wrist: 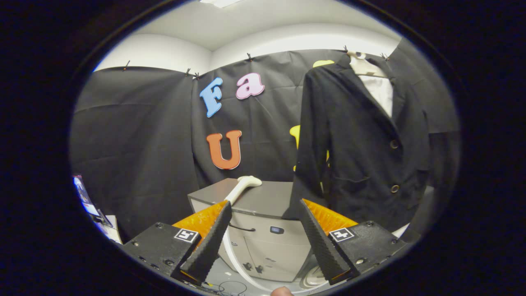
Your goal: Iron the clothes twice with a garment steamer, once on the left side and once on the right side.
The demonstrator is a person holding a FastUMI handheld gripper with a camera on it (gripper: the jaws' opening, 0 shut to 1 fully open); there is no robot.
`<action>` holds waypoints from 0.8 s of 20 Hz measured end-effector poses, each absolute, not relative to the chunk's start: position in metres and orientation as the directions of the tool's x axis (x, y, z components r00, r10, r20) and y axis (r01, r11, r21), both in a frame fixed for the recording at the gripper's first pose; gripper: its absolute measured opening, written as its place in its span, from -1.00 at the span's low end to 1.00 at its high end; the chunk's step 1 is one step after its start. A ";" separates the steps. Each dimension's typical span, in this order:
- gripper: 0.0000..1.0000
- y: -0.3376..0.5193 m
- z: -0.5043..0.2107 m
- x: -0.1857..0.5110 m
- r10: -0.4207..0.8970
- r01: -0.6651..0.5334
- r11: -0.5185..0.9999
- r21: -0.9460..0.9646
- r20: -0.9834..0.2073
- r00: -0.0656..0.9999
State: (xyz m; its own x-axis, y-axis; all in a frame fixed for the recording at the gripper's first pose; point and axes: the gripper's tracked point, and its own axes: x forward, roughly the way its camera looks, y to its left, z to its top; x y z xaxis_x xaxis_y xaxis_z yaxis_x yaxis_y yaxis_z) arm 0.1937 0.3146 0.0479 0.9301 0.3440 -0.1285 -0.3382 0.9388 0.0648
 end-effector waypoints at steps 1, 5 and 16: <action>1.00 0.330 0.047 0.209 0.362 -0.354 0.932 0.076 -0.144 0.921; 1.00 0.384 0.033 0.278 0.392 -0.378 0.920 0.102 -0.231 0.891; 0.97 0.482 -0.043 0.425 0.333 -0.311 0.941 0.131 -0.511 0.793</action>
